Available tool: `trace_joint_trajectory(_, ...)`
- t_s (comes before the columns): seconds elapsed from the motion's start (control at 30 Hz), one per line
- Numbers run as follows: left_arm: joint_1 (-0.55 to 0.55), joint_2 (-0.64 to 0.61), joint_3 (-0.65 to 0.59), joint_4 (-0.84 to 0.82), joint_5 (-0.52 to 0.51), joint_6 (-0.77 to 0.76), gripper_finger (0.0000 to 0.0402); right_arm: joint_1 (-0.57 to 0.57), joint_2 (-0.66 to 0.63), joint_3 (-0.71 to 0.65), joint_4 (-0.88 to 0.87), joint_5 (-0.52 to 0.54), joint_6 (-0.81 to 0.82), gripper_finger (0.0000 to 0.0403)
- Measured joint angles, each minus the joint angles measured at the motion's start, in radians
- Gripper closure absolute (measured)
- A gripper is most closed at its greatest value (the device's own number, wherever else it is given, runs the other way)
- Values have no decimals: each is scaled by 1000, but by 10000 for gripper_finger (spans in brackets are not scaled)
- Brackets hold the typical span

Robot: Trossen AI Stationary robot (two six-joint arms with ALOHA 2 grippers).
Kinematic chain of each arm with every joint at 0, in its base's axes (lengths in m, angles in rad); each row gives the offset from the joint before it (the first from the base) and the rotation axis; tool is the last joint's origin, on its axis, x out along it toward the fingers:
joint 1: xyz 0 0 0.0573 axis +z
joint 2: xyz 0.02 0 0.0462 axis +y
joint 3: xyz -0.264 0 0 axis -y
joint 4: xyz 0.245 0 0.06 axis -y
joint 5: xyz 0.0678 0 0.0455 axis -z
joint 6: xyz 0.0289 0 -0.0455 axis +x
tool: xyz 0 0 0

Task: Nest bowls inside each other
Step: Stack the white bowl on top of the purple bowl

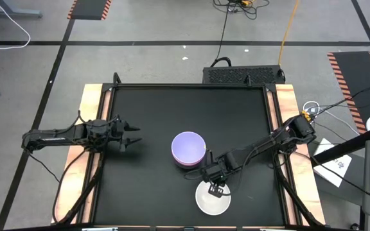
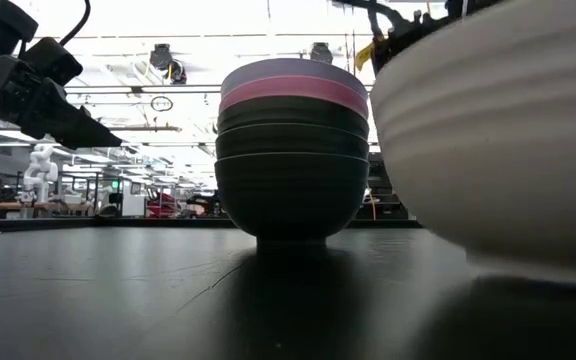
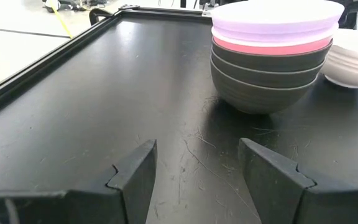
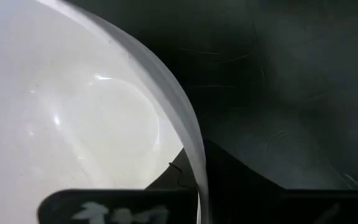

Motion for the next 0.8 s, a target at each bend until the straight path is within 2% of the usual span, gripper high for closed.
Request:
trace_joint_trajectory(0.43,0,0,0,-1,0,0,172,0,-178,0,1,77,-15,402)
trace_joint_trajectory(0.8,0,0,0,0,0,0,172,-14,-204,0,8,79,-107,403)
